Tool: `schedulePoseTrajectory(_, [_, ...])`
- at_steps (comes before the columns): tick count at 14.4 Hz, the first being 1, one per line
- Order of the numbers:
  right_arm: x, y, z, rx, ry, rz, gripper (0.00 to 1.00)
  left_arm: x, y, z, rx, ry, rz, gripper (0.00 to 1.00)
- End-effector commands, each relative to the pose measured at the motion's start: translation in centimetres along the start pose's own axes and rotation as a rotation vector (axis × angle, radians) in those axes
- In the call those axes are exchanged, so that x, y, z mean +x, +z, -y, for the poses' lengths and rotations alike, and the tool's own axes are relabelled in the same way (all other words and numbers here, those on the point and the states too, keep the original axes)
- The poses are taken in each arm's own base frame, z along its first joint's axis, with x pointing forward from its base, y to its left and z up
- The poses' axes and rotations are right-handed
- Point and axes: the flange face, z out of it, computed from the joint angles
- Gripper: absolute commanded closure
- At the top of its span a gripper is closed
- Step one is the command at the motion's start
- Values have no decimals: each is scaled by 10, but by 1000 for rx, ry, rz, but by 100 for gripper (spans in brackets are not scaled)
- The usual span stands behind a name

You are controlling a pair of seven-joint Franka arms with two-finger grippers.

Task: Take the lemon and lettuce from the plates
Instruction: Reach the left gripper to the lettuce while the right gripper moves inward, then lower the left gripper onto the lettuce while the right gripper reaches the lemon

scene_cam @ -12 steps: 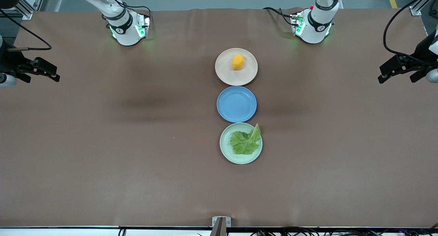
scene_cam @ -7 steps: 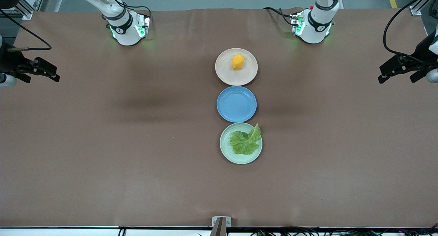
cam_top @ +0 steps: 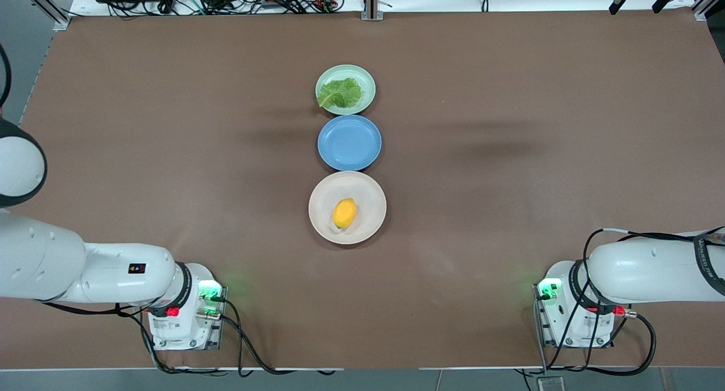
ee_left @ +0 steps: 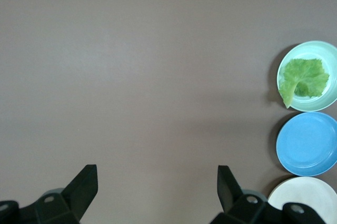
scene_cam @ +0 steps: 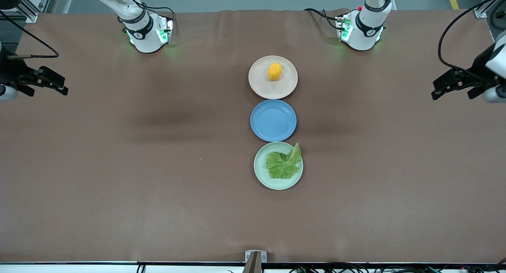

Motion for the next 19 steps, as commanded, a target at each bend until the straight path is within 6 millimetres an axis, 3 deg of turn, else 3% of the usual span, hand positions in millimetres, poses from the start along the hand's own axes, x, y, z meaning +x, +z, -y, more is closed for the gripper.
schedulePoseTrajectory(1, [-8,-5,0,6,4,-7,0,14,30,-32,4,30,47,0])
schedulePoseTrajectory(3, [-5,-8,0,0,6,-11,0,26,64,-56,4,-1,104,0])
schedulePoseTrajectory(7, [20,32,-11,16,21,67,0,64,125,-126,22,-132,153,0])
schedulePoseTrajectory(9, [30,44,6,-6,-19,86,0,73,159,-167,28,-217,141,0])
schedulePoseTrajectory(10, [33,44,26,-13,-48,87,0,75,171,-183,26,-264,127,0])
schedulePoseTrajectory(12, [27,43,46,13,-54,108,0,76,194,-210,22,-337,110,0])
schedulePoseTrajectory(15, [12,43,109,85,144,136,0,62,229,-266,35,-522,108,0])
schedulePoseTrajectory(19, [-35,57,256,25,292,164,0,55,272,-334,-45,-750,33,0])
